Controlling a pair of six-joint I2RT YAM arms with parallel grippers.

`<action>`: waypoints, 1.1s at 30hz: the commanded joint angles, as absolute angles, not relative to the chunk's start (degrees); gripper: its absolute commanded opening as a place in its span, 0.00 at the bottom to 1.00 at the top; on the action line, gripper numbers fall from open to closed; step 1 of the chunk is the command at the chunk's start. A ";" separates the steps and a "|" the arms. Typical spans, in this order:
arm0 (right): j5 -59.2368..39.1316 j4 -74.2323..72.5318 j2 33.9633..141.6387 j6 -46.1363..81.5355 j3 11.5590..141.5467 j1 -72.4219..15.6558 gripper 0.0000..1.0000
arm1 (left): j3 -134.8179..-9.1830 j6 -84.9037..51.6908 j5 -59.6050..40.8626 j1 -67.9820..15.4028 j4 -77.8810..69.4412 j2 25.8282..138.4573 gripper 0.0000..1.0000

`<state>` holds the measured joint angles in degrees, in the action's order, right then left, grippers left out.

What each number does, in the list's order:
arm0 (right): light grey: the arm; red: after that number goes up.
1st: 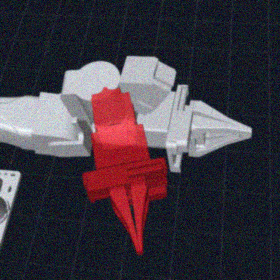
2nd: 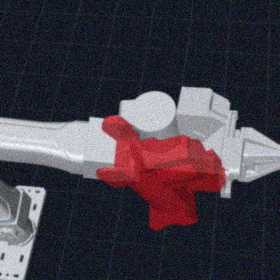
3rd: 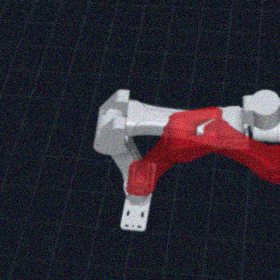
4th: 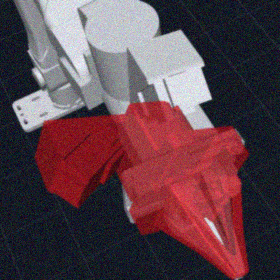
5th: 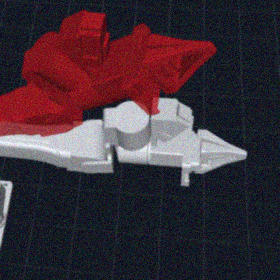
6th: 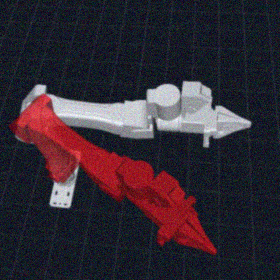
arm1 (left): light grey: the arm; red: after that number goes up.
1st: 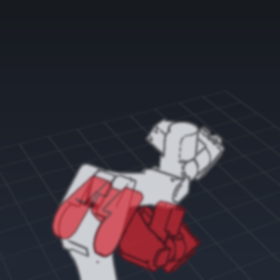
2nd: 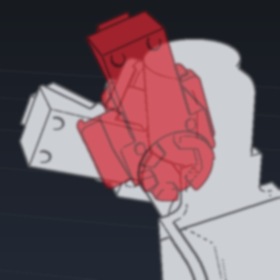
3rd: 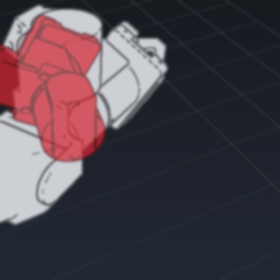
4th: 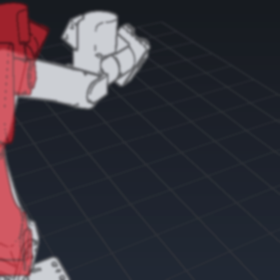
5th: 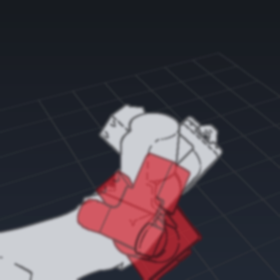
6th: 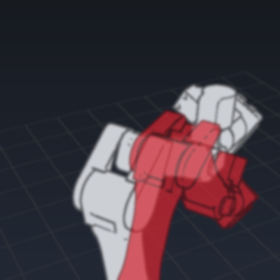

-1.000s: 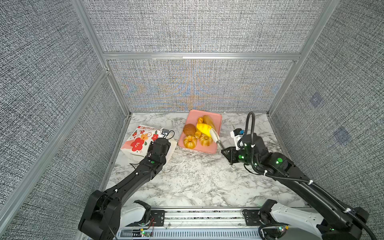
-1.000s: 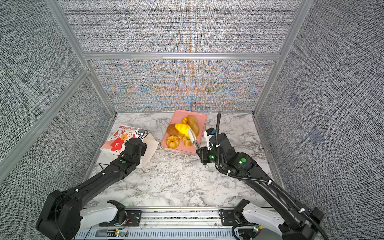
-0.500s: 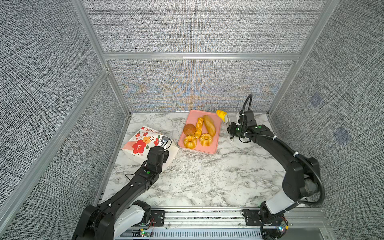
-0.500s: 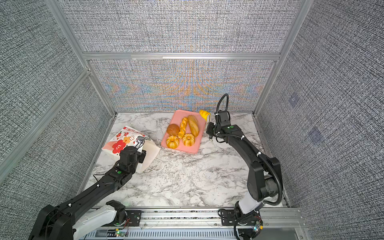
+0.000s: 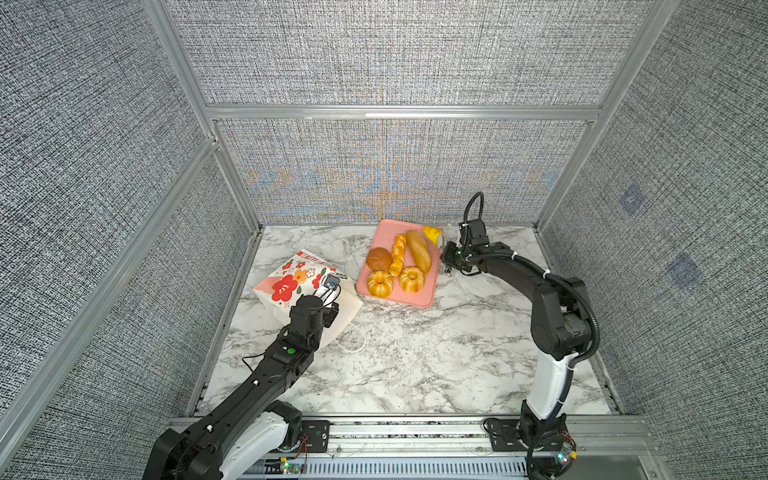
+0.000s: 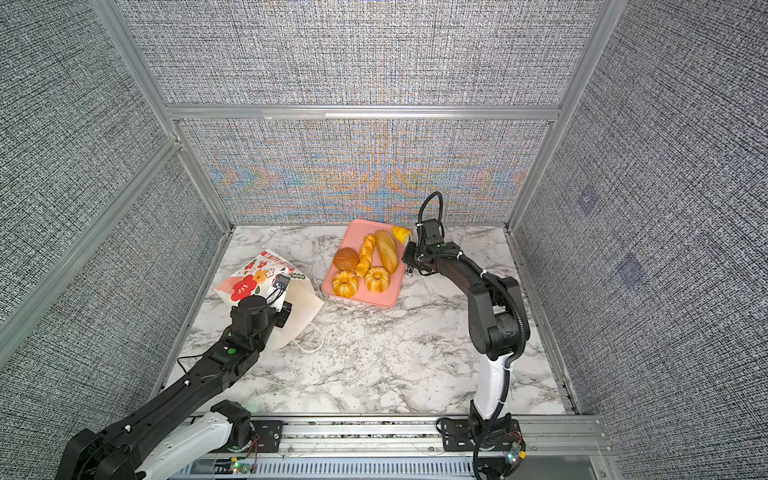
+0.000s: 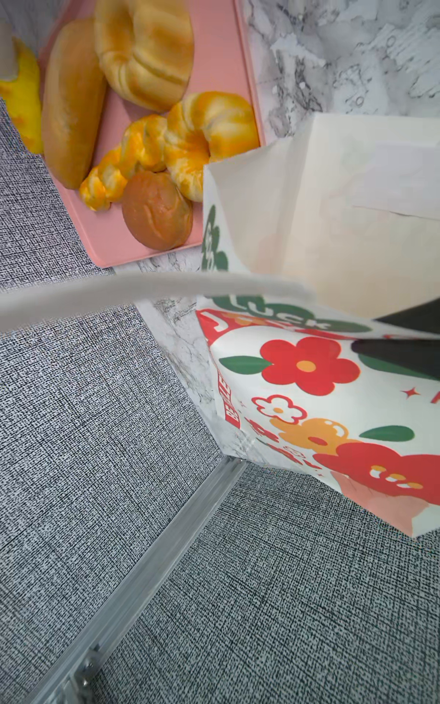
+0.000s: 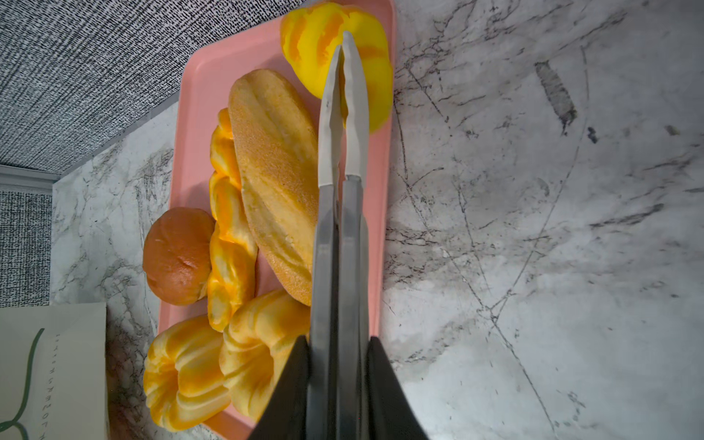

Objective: Take the fake bread out of the paper bag
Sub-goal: 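Lower the yellow bread onto the far end of the tray and release, then move the open right tongs back into the paper bag mouth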

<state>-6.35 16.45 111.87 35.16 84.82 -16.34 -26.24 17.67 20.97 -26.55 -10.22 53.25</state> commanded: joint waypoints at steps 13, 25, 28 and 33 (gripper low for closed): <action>-11.08 13.91 108.57 35.95 81.79 -16.46 0.36 | -26.89 18.15 19.75 -26.60 -9.30 52.66 0.00; -14.82 15.64 99.64 34.58 74.71 -15.38 0.40 | -25.41 20.83 16.76 -26.61 -9.09 50.00 0.00; -17.38 15.45 93.50 33.79 69.50 -15.59 0.39 | -25.06 21.62 15.66 -26.55 -8.86 49.04 0.00; -22.91 18.40 80.40 31.65 61.33 -18.83 0.37 | -23.19 24.00 14.12 -26.62 -9.50 46.14 0.00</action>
<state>-18.00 17.34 84.95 33.58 63.46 -17.15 -23.88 22.37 16.10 -26.55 -8.08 47.24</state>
